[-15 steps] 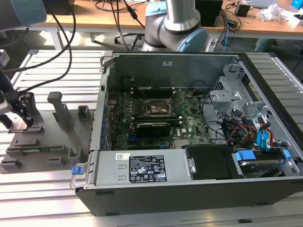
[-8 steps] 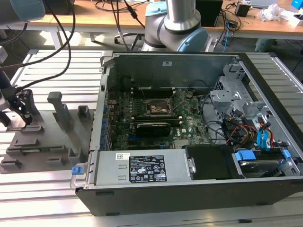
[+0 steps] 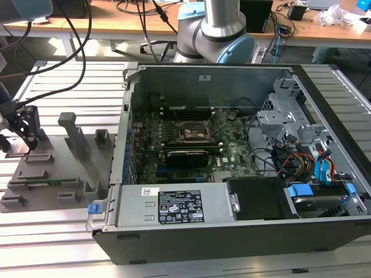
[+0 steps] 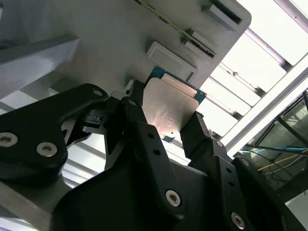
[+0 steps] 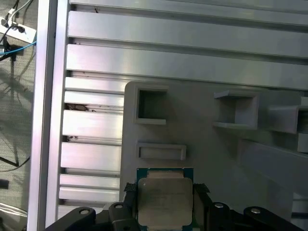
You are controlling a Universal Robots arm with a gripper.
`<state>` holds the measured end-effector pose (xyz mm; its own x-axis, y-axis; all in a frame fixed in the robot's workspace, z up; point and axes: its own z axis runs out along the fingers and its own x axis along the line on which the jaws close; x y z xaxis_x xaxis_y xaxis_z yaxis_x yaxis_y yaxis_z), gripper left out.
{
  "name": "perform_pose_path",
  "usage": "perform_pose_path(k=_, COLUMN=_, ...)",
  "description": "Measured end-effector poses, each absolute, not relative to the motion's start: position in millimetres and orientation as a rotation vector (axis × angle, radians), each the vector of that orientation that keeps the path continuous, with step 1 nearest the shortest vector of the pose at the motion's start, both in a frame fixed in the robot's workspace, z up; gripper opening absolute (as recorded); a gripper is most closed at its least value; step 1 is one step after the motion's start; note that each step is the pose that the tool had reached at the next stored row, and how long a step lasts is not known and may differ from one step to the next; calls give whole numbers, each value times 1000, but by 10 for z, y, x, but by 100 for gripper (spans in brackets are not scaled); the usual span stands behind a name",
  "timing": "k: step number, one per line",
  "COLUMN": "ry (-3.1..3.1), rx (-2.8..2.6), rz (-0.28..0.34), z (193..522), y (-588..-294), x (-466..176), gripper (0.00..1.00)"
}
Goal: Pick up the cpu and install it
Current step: 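Pick up the cpu and move it towards the insertion slot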
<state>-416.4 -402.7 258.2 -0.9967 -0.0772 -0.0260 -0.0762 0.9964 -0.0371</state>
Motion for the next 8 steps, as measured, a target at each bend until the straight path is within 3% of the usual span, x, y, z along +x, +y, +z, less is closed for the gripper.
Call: perform_pose_path(k=8, ry=3111, rx=-120, rz=-56, z=2684, y=-4027, x=-4164, gripper=55)
